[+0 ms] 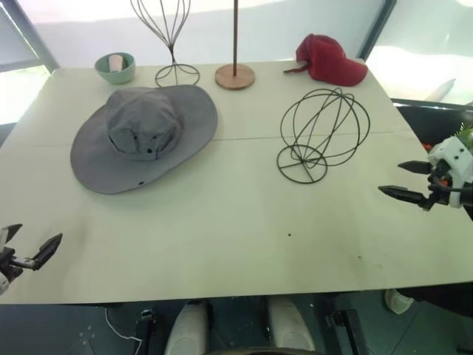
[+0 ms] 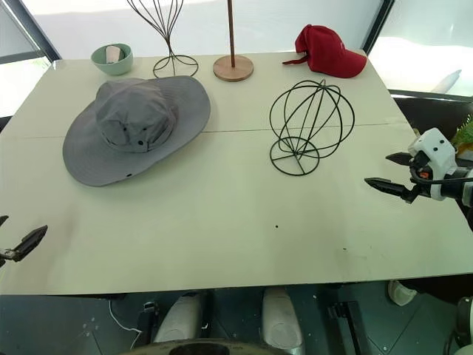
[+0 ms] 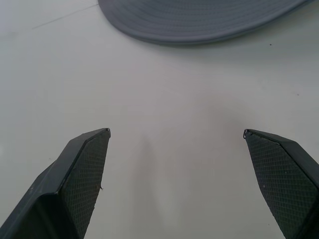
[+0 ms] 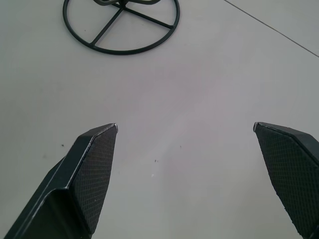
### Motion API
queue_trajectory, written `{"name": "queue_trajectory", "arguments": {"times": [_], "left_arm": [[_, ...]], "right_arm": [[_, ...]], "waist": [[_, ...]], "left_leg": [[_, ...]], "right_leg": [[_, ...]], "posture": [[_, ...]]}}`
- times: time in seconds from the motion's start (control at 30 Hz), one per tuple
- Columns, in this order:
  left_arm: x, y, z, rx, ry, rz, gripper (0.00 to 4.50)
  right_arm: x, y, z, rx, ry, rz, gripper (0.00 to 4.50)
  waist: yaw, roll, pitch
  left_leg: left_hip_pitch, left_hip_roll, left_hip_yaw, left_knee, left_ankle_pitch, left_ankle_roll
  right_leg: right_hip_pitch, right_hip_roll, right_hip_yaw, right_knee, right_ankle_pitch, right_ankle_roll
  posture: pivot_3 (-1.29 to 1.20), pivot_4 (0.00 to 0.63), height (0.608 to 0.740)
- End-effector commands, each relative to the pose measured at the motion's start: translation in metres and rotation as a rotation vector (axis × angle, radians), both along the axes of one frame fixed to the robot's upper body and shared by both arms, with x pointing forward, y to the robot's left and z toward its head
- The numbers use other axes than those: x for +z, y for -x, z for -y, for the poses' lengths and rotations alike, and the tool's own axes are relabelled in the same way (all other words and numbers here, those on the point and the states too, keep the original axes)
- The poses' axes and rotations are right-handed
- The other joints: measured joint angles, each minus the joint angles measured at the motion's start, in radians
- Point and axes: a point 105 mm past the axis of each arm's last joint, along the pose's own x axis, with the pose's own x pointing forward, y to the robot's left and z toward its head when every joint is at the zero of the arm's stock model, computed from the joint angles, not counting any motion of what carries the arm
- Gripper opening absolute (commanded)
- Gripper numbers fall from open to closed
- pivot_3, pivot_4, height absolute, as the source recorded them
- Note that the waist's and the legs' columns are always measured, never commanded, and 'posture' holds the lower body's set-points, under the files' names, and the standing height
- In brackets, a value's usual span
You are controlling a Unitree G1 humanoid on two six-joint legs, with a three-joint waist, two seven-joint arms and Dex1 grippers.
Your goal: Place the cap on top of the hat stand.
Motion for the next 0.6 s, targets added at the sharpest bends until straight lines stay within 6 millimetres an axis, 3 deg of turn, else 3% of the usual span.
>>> {"name": "queue_trajectory", "arguments": {"times": [0.03, 0.3, 0.43, 0.6], "left_arm": [[0.014, -0.002, -0.003, 0.006, -0.017, 0.046, 4.48], [0.033, -0.018, 0.007, -0.041, -0.03, 0.099, 4.48], [0.049, -0.036, 0.036, -0.184, -0.166, 0.12, 4.48], [0.064, -0.062, 0.076, -0.354, -0.339, 0.155, 4.48]], "right_arm": [[0.017, -0.002, 0.003, -0.001, 0.021, 0.055, 4.5], [0.022, 0.0, 0.003, -0.009, -0.008, 0.053, 4.5], [0.029, 0.009, -0.011, 0.059, -0.015, 0.03, 4.5], [0.044, 0.031, -0.043, 0.184, -0.033, 0.015, 4.5]], "waist": [[0.0, 0.0, 0.0], [-0.001, 0.0, 0.0], [0.002, 0.0, 0.0], [0.006, 0.0, 0.0]], "left_leg": [[0.0, 0.0, 0.0, 0.0, 0.0, 0.0], [0.0, 0.0, 0.0, 0.0, 0.0, 0.0], [0.0, 0.0, 0.0, 0.0, 0.0, 0.0], [0.0, 0.0, 0.0, 0.001, 0.0, 0.0]], "right_leg": [[0.0, 0.0, 0.0, 0.0, 0.0, 0.0], [0.0, 0.0, 0.0, 0.001, 0.0, 0.0], [0.0, 0.0, 0.0, 0.001, 0.0, 0.0], [0.0, 0.0, 0.0, 0.002, 0.0, 0.001]], "posture": [[0.0, 0.15, 0.74], [0.0, 0.15, 0.74], [0.0, 0.15, 0.74], [0.0, 0.15, 0.74]]}}
